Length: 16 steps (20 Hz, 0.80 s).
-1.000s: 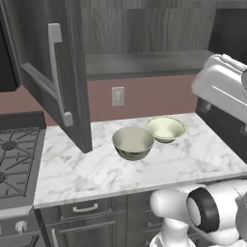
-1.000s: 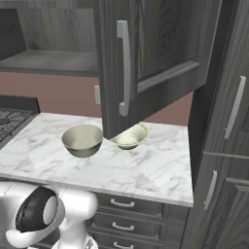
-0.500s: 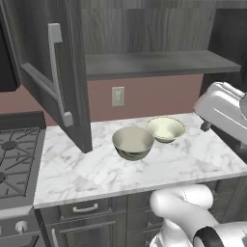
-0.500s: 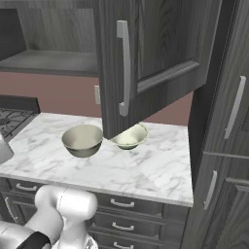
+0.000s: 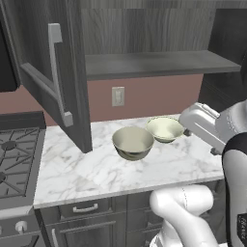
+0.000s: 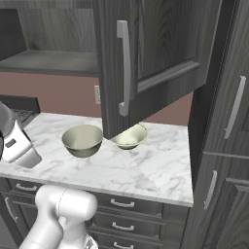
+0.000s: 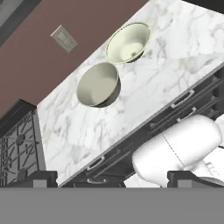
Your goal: Open the cabinet. Pick the bowls from the counter and place them in the cabinet. Then close the cabinet.
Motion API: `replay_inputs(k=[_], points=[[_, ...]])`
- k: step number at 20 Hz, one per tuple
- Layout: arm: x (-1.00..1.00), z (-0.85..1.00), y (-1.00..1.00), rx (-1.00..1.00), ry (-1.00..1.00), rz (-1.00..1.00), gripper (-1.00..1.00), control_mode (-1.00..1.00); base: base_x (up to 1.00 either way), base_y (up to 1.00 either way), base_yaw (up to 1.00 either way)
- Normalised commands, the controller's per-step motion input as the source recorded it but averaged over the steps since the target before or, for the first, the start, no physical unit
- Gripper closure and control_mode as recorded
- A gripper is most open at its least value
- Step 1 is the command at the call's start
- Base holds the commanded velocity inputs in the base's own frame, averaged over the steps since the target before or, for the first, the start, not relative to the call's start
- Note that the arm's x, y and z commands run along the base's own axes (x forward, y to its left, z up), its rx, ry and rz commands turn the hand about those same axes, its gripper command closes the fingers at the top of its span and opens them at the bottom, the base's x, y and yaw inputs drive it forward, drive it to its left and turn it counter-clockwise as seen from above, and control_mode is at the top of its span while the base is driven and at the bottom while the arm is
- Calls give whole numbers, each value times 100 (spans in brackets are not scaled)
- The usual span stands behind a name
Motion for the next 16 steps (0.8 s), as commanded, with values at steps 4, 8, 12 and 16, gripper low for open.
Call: replay_inputs(k=[4, 8, 12, 16], points=[[71, -30, -1, 14, 8, 0, -100, -100, 0, 0, 0], [54, -47, -9, 18, 15, 0, -100, -100, 0, 0, 0], [38, -59, -11, 11, 11, 0, -100, -100, 0, 0, 0], [34, -54, 0, 2, 1, 0, -100, -100, 0, 0, 0]])
